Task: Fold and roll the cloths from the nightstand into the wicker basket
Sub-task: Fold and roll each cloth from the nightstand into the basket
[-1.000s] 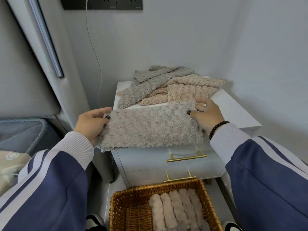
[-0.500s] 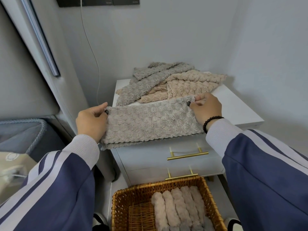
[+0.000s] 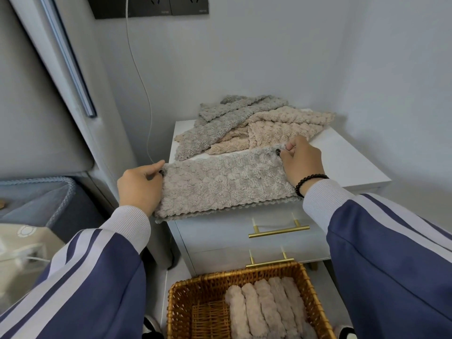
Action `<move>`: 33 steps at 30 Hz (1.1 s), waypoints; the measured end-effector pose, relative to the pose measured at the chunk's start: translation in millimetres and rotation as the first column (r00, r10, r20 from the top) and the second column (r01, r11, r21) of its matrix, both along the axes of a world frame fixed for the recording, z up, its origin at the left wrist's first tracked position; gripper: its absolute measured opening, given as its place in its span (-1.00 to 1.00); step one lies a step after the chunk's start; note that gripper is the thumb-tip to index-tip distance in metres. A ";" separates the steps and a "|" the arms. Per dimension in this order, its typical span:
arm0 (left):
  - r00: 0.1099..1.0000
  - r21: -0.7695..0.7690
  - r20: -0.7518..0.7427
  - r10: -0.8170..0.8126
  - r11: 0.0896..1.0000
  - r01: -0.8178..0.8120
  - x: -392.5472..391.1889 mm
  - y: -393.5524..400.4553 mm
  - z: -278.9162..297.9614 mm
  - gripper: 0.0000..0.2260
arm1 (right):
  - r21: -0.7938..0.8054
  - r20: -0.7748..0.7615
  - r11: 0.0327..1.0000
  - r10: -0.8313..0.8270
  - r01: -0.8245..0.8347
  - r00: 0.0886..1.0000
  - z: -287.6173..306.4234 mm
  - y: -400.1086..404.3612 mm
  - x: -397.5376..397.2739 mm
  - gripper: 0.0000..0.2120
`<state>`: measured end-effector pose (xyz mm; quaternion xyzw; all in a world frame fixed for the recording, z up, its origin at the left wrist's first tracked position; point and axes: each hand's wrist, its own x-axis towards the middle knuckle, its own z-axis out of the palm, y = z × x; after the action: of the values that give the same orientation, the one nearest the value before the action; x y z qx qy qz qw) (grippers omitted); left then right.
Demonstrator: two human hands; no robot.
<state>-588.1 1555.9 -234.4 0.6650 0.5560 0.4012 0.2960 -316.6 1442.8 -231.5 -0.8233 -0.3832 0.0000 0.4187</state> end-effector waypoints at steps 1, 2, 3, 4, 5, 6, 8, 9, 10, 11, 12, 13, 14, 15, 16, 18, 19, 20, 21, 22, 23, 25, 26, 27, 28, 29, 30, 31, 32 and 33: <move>1.000 0.003 -0.020 -0.007 1.000 0.007 -0.3 0.2 1.1 -0.74 | -0.012 0.020 1.000 0.011 -0.011 1.000 0.8 -0.2 -0.6 -0.90; 0.999 0.005 -0.042 -0.013 1.000 0.014 -0.3 -0.3 2.1 -0.74 | -0.028 0.035 0.999 0.021 -0.020 0.999 2.0 -1.5 -0.3 -0.89; 0.998 0.005 -0.059 -0.019 1.000 0.019 -0.9 -0.8 4.0 -0.74 | -0.051 0.052 0.998 0.031 -0.028 0.998 3.3 -3.0 0.3 -0.88; 0.997 0.003 -0.076 -0.028 1.000 0.028 -1.3 -1.1 6.3 -0.73 | -0.085 0.069 0.996 0.037 -0.032 0.997 5.1 -5.3 1.8 -0.87; 0.994 -0.002 -0.102 -0.037 0.999 0.037 -2.6 -1.1 8.1 -0.71 | -0.132 0.084 0.991 0.035 -0.024 0.996 7.2 -7.8 2.4 -0.84; 0.987 -0.002 -0.155 -0.048 0.999 0.048 -3.0 -1.0 9.9 -0.69 | -0.190 0.108 0.982 0.013 0.007 0.994 10.0 -11.1 3.3 -0.80; 0.937 0.036 -0.348 -0.032 0.998 0.048 -3.3 -1.5 14.1 -0.65 | -0.275 0.208 0.954 -0.064 0.121 0.976 16.2 -16.0 3.7 -0.67; 0.894 0.080 -0.448 0.003 0.996 0.036 -2.1 -3.2 17.6 -0.64 | -0.267 0.263 0.950 -0.093 0.165 0.960 18.9 -17.1 2.3 -0.62; 0.856 0.135 -0.516 0.039 0.990 0.037 0.1 -5.5 21.1 -0.63 | -0.222 0.316 0.960 -0.093 0.169 0.944 20.7 -16.6 -0.3 -0.62; 0.839 0.191 -0.542 0.056 0.980 0.058 3.7 -8.1 24.1 -0.62 | -0.152 0.375 0.980 -0.063 0.128 0.925 21.7 -15.8 -4.6 -0.66; 0.844 0.235 -0.534 0.044 0.967 0.097 8.9 -10.9 26.6 -0.63 | -0.090 0.437 0.995 -0.002 0.046 0.900 22.7 -13.7 -10.3 -0.71; 0.858 0.253 -0.513 -0.003 0.955 0.155 15.2 -13.7 28.1 -0.65 | -0.067 0.490 0.996 0.087 -0.062 0.867 23.4 -10.9 -18.2 -0.74; 0.867 0.252 -0.491 -0.082 0.940 0.232 21.5 -16.6 28.7 -0.66 | -0.082 0.526 0.980 0.197 -0.181 0.827 24.6 -7.3 -28.0 -0.74; 0.860 0.233 -0.479 -0.176 0.919 0.319 28.2 -20.6 27.5 -0.66 | -0.129 0.545 0.947 0.315 -0.294 0.777 23.8 -3.3 -38.9 -0.71; 0.832 0.202 -0.487 -0.266 0.892 0.404 34.3 -24.0 24.6 -0.65 | -0.198 0.545 0.901 0.428 -0.385 0.721 22.0 0.5 -50.1 -0.69; 0.740 0.116 -0.553 -0.384 0.844 0.524 42.7 -27.7 14.7 -0.63 | -0.377 0.466 0.796 0.604 -0.472 0.647 13.1 7.0 -66.7 -0.63; 0.688 0.052 -0.600 -0.409 0.838 0.544 45.0 -27.2 8.8 -0.59 | -0.468 0.402 0.751 0.651 -0.466 0.644 6.9 9.8 -69.4 -0.59; 0.636 -0.013 -0.648 -0.419 0.842 0.540 46.0 -25.0 3.7 -0.55 | -0.558 0.340 0.708 0.672 -0.433 0.658 1.9 12.1 -68.6 -0.54; 0.595 -0.064 -0.686 -0.418 0.850 0.523 46.6 -21.0 -0.5 -0.51 | -0.623 0.298 0.676 0.671 -0.395 0.679 -1.1 13.4 -65.0 -0.49; 0.568 -0.097 -0.712 -0.413 0.859 0.502 46.7 -17.0 -2.9 -0.49 | -0.655 0.278 0.663 0.658 -0.362 0.700 -2.8 15.1 -59.9 -0.45; 0.552 -0.121 -0.728 -0.407 0.869 0.480 46.9 -13.6 -4.3 -0.48 | -0.667 0.271 0.666 0.636 -0.335 0.722 -3.4 17.2 -54.8 -0.41; 0.528 -0.139 -0.761 -0.378 0.889 0.436 45.4 -9.2 -6.5 -0.44 | -0.670 0.262 0.683 0.584 -0.290 0.768 -4.8 22.6 -46.6 -0.34; 0.529 -0.148 -0.765 -0.366 0.900 0.409 44.1 -7.7 -6.9 -0.43 | -0.668 0.256 0.692 0.559 -0.273 0.788 -5.6 25.6 -43.8 -0.32; 0.551 -0.167 -0.751 -0.364 0.912 0.375 42.7 -5.5 -8.0 -0.42 | -0.664 0.248 0.701 0.536 -0.261 0.807 -6.8 28.8 -41.2 -0.31; 0.584 -0.189 -0.724 -0.366 0.920 0.343 41.7 -3.6 -9.8 -0.42 | -0.661 0.242 0.708 0.515 -0.249 0.822 -7.0 30.3 -39.8 -0.31; 0.627 -0.199 -0.689 -0.363 0.927 0.318 41.9 -1.2 -12.3 -0.43 | -0.656 0.241 0.717 0.493 -0.234 0.836 -8.4 32.0 -37.8 -0.31; 0.662 -0.191 -0.662 -0.352 0.933 0.305 42.4 1.0 -14.1 -0.44 | -0.644 0.252 0.734 0.468 -0.215 0.847 -8.9 33.3 -36.1 -0.34; 0.685 -0.182 -0.647 -0.335 0.940 0.287 43.2 2.1 -15.4 -0.45 | -0.620 0.273 0.761 0.437 -0.191 0.857 -9.6 33.9 -34.3 -0.37; 0.712 -0.172 -0.628 -0.314 0.948 0.267 44.1 2.3 -15.9 -0.47 | -0.576 0.296 0.799 0.399 -0.171 0.868 -9.0 34.0 -32.4 -0.44; 0.750 -0.165 -0.595 -0.289 0.957 0.237 45.7 0.5 -14.4 -0.50 | -0.520 0.314 0.840 0.357 -0.155 0.880 -7.3 33.5 -30.4 -0.54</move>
<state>-542.5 1556.4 -248.8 0.8181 0.5379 0.0959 0.1793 -347.0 1476.3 -238.8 -0.8231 -0.5568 -0.0154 0.1106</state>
